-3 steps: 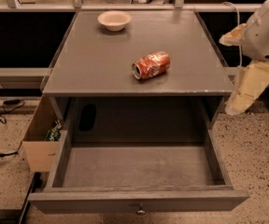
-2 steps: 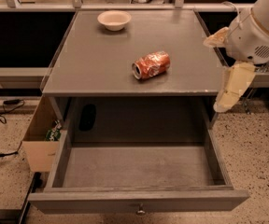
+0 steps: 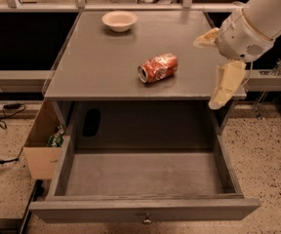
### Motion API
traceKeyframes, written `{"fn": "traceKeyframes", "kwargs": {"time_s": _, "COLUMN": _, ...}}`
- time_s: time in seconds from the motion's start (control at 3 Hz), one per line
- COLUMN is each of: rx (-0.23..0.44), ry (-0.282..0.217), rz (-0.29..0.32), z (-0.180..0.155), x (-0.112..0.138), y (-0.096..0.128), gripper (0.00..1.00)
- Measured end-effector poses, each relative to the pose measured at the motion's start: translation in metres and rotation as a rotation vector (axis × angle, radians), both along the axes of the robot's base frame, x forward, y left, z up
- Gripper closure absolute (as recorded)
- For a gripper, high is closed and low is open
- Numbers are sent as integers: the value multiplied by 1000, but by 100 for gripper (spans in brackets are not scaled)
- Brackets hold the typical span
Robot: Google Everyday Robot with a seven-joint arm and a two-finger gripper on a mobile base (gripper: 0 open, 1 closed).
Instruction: Place coke can into top drawer
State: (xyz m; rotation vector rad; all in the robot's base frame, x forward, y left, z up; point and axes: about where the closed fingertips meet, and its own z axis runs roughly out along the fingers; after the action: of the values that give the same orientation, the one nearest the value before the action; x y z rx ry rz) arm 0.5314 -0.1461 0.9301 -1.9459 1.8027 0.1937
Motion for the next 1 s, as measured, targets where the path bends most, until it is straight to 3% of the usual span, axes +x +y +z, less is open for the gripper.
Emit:
{"fn": "traceKeyframes", "kwargs": {"time_s": 0.33, "rx": -13, "ry": -26, "rz": 9, "z": 2, "x": 2, "y": 0, "gripper": 0}}
{"fn": "traceKeyframes", "kwargs": {"time_s": 1.0, "rx": -60, "ry": -153, "rz": 127, "z": 11, "x": 35, "y": 25, "gripper": 0}}
